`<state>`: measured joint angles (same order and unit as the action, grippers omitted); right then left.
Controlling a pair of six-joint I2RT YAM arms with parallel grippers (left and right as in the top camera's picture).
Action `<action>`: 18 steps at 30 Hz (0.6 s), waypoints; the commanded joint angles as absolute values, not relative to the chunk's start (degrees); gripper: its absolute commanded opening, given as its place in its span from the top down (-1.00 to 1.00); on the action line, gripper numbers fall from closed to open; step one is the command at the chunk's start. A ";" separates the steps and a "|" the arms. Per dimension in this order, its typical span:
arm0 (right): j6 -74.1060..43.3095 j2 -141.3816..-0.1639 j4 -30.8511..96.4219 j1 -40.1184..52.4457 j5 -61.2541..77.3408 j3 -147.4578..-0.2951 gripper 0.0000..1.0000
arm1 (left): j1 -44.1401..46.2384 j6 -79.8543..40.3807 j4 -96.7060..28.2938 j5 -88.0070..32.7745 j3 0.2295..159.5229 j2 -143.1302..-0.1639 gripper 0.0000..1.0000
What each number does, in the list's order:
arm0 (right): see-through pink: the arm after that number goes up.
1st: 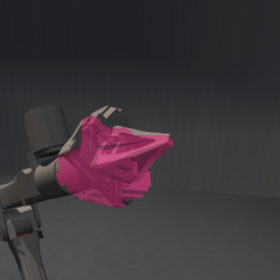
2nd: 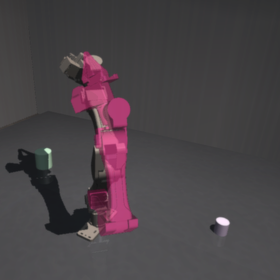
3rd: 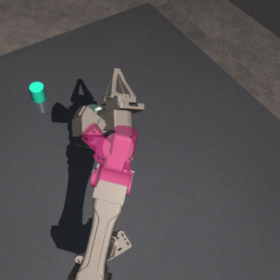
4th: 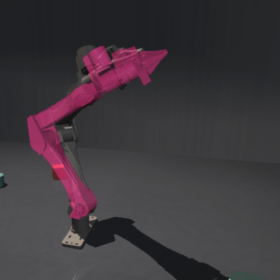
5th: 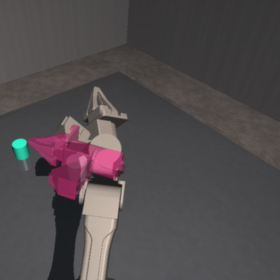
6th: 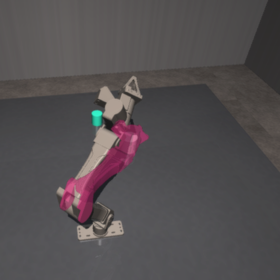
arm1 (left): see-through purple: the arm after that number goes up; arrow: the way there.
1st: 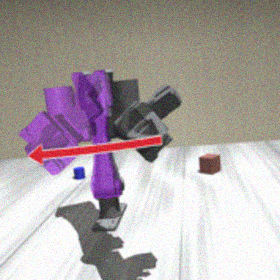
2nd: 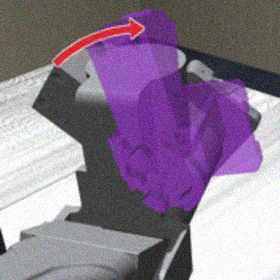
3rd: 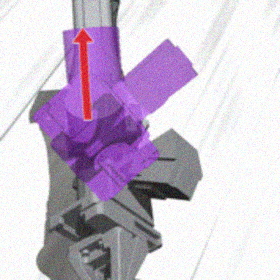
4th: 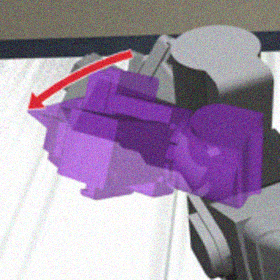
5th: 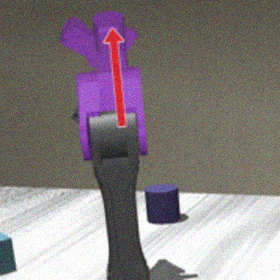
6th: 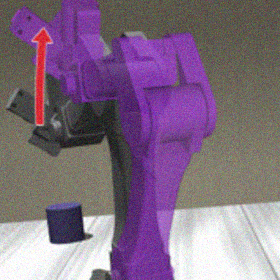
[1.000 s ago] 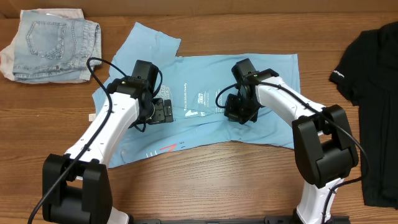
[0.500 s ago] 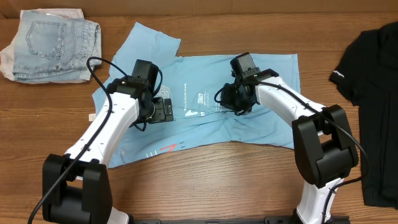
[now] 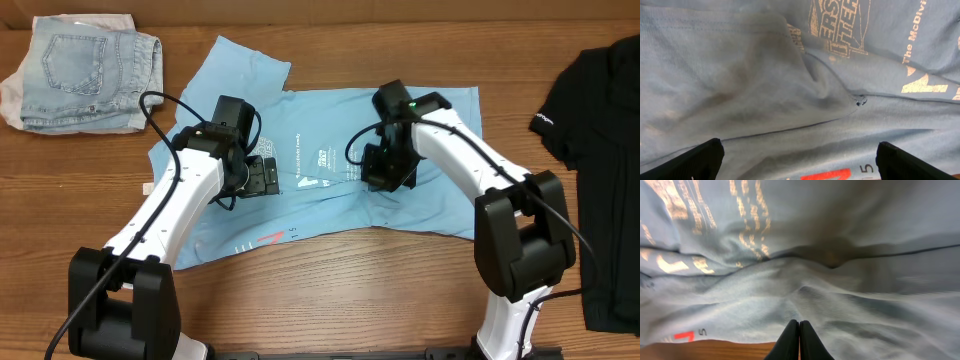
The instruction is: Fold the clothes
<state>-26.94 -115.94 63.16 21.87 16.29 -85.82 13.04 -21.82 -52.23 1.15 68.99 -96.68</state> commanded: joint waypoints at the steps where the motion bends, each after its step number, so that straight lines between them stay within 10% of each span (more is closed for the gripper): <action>1: -25.71 -116.07 60.31 24.51 18.96 -82.54 0.85 | 12.78 -20.34 -52.05 1.45 69.54 -97.23 -1.00; 18: -31.77 -116.14 51.00 25.56 20.67 -76.86 0.82 | 12.78 -20.10 -53.08 1.50 69.54 -97.23 -1.00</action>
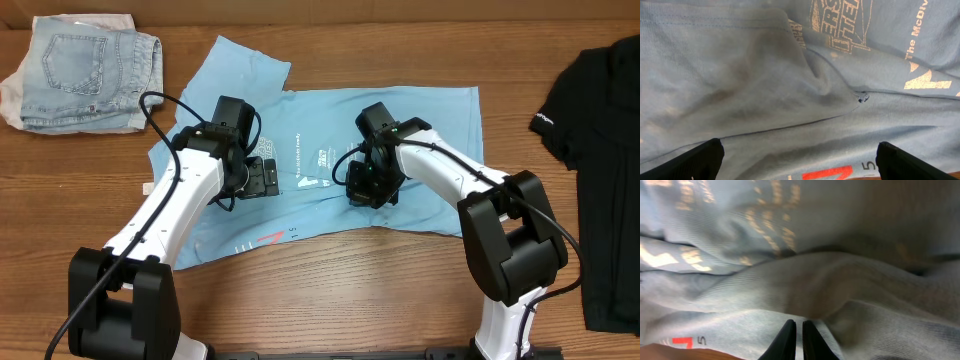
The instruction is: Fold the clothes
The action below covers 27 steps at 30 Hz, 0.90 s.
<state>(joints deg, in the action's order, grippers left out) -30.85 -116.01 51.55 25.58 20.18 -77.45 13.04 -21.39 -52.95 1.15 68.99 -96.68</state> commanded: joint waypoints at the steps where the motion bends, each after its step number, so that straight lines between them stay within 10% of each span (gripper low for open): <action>1: -31.77 -116.14 50.76 25.56 20.67 -76.86 0.82 | 12.78 -20.10 -53.08 1.50 69.54 -97.23 -1.00; 27: -33.28 -117.10 35.35 25.71 17.45 -76.84 0.83 | 12.78 -20.10 -52.82 1.50 69.54 -97.23 -1.00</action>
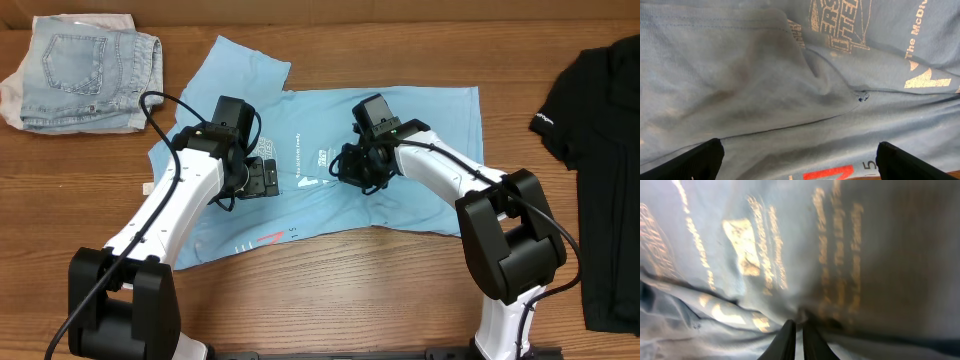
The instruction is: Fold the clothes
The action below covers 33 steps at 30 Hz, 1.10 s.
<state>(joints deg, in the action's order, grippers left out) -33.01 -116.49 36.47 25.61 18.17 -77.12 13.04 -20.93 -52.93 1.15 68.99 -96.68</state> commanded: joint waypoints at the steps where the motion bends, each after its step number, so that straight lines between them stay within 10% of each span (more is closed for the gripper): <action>1: -33.23 -117.10 34.79 25.71 17.41 -76.84 0.83 | 12.78 -20.12 -52.49 1.48 69.54 -97.23 -1.00; 12: -25.58 -117.01 55.48 17.56 15.44 -93.25 0.45 | 12.82 -19.22 -52.10 -4.99 69.54 -97.23 -1.00; 13: -24.34 -117.03 59.13 16.21 15.38 -95.46 0.40 | 12.82 -19.22 -52.40 -4.99 69.54 -97.23 -0.84; 15: -22.17 -117.03 66.08 13.41 14.83 -99.04 0.22 | 12.82 -19.27 -53.23 -5.23 69.54 -97.23 0.13; 19: -19.44 -117.03 76.58 8.62 10.04 -101.10 -0.57 | 12.82 -19.31 -53.76 -6.48 69.08 -97.38 0.60; 24: -19.44 -117.05 82.67 5.21 0.49 -98.13 -0.59 | 12.82 -21.04 -53.52 -6.46 68.16 -99.88 0.85; 33: -20.97 -117.05 75.88 4.75 -0.01 -89.67 0.07 | 11.46 -26.39 -53.93 -5.78 67.96 -109.91 0.92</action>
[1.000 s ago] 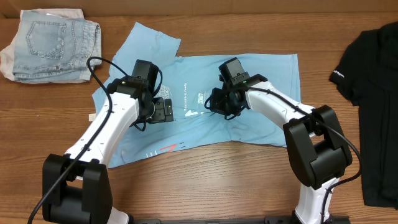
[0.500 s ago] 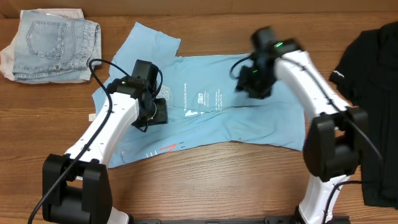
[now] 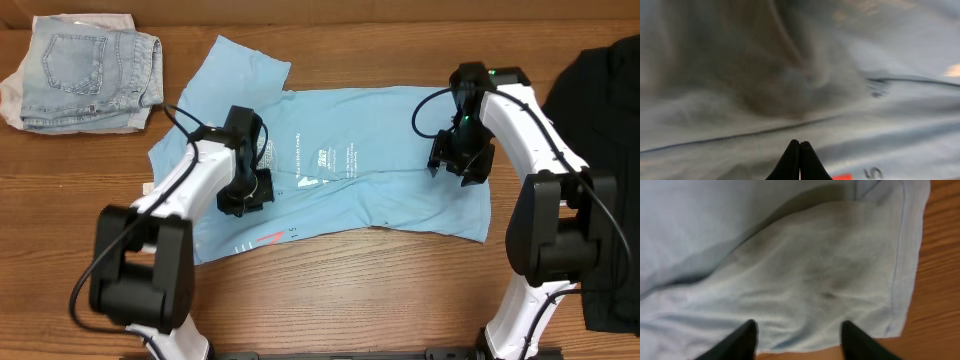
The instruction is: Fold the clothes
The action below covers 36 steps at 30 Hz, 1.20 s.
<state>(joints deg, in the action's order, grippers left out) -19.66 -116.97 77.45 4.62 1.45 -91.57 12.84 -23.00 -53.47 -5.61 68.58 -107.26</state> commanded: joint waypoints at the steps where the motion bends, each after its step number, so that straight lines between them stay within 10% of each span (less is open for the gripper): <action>1: -21.21 -117.03 74.91 4.73 0.03 -88.99 0.28 | 10.96 -26.65 -53.98 -5.76 67.96 -110.28 0.92; 5: -21.47 -117.03 70.08 4.56 -0.64 -85.25 0.68 | 8.01 -26.61 -54.68 -3.73 67.96 -110.54 0.92; 36: -35.86 -110.61 71.22 -1.63 -5.98 -72.93 0.92 | 3.88 -30.98 -65.04 0.30 65.01 -105.30 0.92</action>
